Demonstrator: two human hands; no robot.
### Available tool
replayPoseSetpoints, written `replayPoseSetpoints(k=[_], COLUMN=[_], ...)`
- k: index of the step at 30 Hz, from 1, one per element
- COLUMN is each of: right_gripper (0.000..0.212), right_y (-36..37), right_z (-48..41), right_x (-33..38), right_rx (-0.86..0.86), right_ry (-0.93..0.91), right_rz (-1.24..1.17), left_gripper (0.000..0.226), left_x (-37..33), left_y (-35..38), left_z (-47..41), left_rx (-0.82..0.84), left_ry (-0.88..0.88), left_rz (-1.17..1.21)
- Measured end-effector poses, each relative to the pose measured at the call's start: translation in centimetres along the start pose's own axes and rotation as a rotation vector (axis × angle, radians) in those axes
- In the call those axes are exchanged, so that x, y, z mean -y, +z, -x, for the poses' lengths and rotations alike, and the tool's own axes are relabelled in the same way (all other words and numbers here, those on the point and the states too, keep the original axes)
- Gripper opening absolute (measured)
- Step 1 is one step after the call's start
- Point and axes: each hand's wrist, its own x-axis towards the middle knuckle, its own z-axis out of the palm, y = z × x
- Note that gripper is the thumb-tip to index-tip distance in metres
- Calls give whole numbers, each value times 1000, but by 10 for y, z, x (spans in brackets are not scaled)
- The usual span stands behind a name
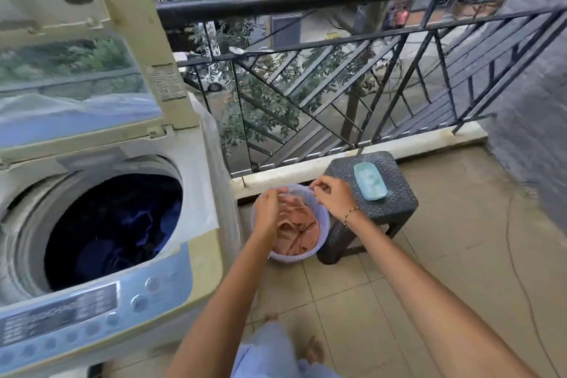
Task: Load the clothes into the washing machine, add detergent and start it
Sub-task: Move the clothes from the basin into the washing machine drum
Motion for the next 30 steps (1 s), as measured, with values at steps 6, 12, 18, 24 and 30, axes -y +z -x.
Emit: replayPoseSetpoints(k=[6,12,18,24,30], right_gripper=[15,16,18,45,80], right_y=[3,23,89,173,248], right_z=[-34,-93,-167,-240,-310], right_x=[-33,-76,-169,-265,-350], right_rx=[97,178,262,507,549], right_ry=[88,211,358,348,403], right_rz=[-6,58,73,299,325], left_gripper=[34,18,17,26,16], left_x=[18,40,114,190,262], left_y=[20,33,32,23,-4], left_z=[-40,-111,-221,-298,-346], left_rx=[-116,-164,-270,-254,-279], left_ry=[-160,-223,-399,-384,-491], left_rz=[-15,-7,-9,-200,-261])
